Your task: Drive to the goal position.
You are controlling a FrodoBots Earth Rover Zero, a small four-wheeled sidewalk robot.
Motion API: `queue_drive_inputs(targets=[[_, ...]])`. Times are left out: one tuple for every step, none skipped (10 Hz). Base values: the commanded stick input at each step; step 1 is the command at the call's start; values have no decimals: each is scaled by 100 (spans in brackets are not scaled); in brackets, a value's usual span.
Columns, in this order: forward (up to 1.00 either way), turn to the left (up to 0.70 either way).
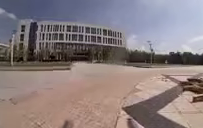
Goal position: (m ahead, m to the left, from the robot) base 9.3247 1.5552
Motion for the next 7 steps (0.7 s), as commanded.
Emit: queue_drive_inputs(targets=[[70,2],[70,2],[70,2],[70,2],[70,2],[70,2],[70,2]])
